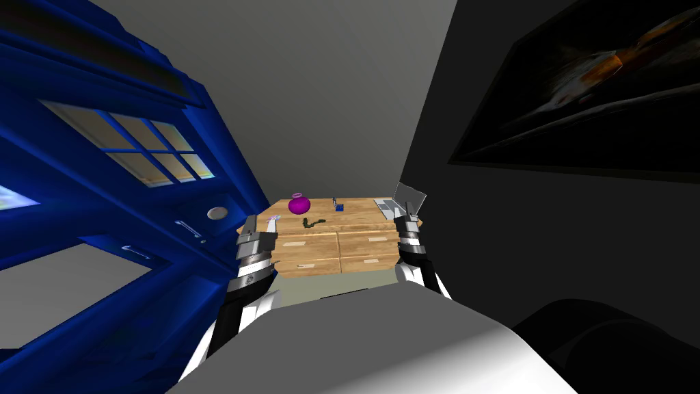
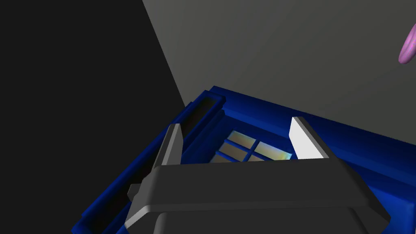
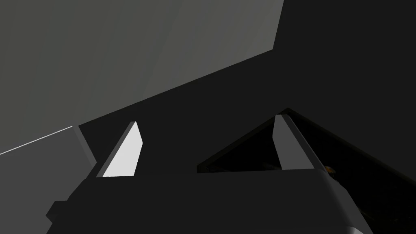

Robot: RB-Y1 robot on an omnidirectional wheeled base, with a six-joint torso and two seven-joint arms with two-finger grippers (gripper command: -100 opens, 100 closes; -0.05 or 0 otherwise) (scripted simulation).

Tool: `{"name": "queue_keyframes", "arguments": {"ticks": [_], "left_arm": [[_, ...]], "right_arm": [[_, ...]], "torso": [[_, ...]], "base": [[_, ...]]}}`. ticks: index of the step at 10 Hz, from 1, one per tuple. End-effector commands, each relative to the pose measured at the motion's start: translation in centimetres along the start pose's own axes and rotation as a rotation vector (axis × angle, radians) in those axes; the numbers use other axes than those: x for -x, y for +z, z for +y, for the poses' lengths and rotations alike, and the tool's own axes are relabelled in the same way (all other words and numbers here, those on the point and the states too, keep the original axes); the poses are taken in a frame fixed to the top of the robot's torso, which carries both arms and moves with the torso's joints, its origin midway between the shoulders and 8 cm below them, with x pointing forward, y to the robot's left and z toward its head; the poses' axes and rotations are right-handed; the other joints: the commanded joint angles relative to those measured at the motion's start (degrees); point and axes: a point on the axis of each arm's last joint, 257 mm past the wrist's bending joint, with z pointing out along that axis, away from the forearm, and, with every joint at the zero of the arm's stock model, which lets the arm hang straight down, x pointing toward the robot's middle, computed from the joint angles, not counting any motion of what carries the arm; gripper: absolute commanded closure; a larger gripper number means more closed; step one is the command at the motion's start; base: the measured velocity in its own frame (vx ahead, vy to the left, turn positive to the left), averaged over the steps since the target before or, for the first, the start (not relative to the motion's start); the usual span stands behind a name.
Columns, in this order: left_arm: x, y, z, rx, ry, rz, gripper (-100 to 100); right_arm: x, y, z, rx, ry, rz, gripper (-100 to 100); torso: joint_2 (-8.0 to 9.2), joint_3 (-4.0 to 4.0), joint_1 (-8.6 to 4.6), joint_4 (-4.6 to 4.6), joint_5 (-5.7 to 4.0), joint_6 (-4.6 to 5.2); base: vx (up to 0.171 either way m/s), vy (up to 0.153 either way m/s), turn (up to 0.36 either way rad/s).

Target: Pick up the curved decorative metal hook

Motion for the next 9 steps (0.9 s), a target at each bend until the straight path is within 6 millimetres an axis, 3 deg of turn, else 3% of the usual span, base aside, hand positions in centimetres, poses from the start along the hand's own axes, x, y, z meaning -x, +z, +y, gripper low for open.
{"name": "queue_keyframes", "arguments": {"ticks": [1,9], "left_arm": [[-0.4,0.1,0.1,0.009,0.014,0.035,-100],[-2.3,0.2,2.6,0.149,0.047,0.169,-100]], "right_arm": [[0.0,0.0,0.0,0.0,0.0,0.0,0],[0.0,0.0,0.0,0.0,0.0,0.0,0]], "torso": [[0.0,0.0,0.0,0.0,0.0,0.0],[-0.13,-0.07,0.01,-0.03,0.0,0.0]], "base": [[0.005,-0.001,-0.005],[0.026,-0.001,-0.013]]}}
